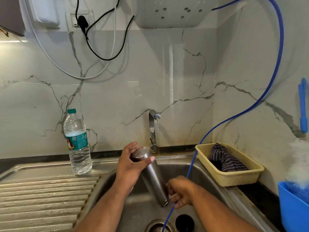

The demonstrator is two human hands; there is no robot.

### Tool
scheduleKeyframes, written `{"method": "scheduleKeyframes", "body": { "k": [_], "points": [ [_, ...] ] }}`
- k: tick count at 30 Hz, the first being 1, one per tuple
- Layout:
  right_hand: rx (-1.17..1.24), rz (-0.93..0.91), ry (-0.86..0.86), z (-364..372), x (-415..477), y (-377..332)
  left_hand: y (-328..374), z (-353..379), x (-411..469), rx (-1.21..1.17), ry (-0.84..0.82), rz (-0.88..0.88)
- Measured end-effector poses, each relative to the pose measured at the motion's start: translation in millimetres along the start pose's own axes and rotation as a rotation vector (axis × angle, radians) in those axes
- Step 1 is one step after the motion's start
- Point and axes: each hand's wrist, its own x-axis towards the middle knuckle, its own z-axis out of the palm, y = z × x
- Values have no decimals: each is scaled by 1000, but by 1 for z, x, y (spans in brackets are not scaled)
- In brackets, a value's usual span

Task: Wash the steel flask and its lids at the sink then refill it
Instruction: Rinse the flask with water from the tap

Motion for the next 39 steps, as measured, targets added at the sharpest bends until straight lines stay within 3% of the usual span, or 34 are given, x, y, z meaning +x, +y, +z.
{"method": "scheduleKeyframes", "body": {
  "k": [2, 4, 8, 15, 26, 31, 34, 39],
  "points": [
    [-135, -72, -58, 2, -5, -5, 1, 12, 1, 130, -79, 5],
    [-124, -142, -106, 8, -7, -10, 2, 24, 8, 232, -132, 26],
    [-139, -240, -17, 12, 2, -11, 2, 44, 32, 291, -176, 50],
    [-178, -315, 249, 12, 30, -7, -13, 57, 56, 231, -135, 38],
    [-190, -339, 288, 16, 43, 0, -26, 66, 57, 8, 23, -19],
    [-143, -390, 309, 18, 39, -1, -21, 63, 52, -115, 20, -68],
    [-104, -426, 288, 20, 36, -2, -21, 57, 49, -100, -67, -127],
    [-5, -495, 222, 18, 27, -4, -37, 45, 42, 35, -410, -266]
  ]
}}
